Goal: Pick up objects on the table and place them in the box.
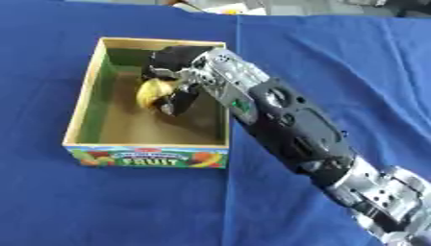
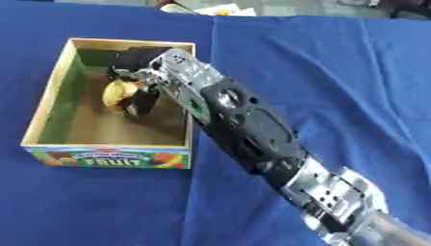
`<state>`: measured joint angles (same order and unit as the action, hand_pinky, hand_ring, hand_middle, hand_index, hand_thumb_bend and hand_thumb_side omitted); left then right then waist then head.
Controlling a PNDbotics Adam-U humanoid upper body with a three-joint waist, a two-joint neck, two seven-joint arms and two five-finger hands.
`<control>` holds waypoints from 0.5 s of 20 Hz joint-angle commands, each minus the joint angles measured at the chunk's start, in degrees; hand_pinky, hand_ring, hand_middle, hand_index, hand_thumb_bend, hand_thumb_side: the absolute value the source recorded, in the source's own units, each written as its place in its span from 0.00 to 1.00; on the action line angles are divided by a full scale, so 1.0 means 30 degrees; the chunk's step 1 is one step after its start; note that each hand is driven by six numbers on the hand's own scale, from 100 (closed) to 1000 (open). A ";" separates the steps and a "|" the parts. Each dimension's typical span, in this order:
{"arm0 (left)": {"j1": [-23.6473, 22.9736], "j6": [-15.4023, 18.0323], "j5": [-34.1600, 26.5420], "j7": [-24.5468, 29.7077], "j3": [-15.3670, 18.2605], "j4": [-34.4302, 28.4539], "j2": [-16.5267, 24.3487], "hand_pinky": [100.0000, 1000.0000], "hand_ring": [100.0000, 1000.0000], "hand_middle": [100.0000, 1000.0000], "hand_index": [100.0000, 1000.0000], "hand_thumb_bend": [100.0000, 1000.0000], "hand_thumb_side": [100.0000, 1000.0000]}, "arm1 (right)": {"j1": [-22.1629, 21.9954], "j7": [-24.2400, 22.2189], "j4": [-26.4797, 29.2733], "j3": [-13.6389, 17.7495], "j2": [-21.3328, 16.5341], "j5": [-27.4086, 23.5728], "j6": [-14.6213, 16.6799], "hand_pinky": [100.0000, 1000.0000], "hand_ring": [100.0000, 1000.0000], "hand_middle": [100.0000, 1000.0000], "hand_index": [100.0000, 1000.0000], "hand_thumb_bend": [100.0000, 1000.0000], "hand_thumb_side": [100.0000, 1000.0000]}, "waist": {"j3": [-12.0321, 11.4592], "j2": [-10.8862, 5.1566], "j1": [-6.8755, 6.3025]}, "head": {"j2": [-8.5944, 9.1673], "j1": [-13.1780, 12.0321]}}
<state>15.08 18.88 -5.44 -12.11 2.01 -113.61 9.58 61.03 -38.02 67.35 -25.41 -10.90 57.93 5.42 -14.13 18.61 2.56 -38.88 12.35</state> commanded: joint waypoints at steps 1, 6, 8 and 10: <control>0.0143 0.0008 -0.0028 0.0045 -0.0029 -0.0327 0.0360 0.51 0.82 0.81 0.69 0.00 0.98 | 0.0553 -0.0488 0.0235 0.0312 -0.0097 0.0287 0.0200 0.77 0.74 0.67 0.91 0.00 0.12 | -0.0013 -0.0362 -0.0157 | 0.0141 0.0088; 0.0125 -0.0010 -0.0021 0.0036 -0.0018 -0.0327 0.0351 0.51 0.82 0.81 0.69 0.00 0.98 | 0.0610 -0.0625 0.0910 0.0737 -0.0260 0.0221 0.0264 0.79 0.75 0.70 0.96 0.00 0.27 | 0.0041 -0.0396 -0.0194 | 0.0180 0.0037; 0.0106 -0.0020 -0.0015 0.0014 0.0007 -0.0327 0.0353 0.51 0.82 0.81 0.69 0.00 0.98 | 0.0668 -0.0582 0.1514 0.0925 -0.0533 0.0046 0.0268 0.80 0.76 0.71 0.97 0.00 0.29 | 0.0088 -0.0424 -0.0209 | 0.0210 -0.0056; 0.0099 -0.0019 -0.0007 -0.0015 0.0030 -0.0327 0.0359 0.51 0.82 0.81 0.69 0.00 0.98 | 0.0713 -0.0594 0.2096 0.1150 -0.0830 -0.0220 0.0213 0.80 0.75 0.71 0.97 0.00 0.30 | 0.0131 -0.0458 -0.0229 | 0.0233 -0.0146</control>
<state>15.07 18.83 -5.44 -12.11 2.01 -113.61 9.58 61.56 -39.78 71.45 -22.90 -12.09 57.88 6.06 -13.73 18.57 2.29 -38.69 12.17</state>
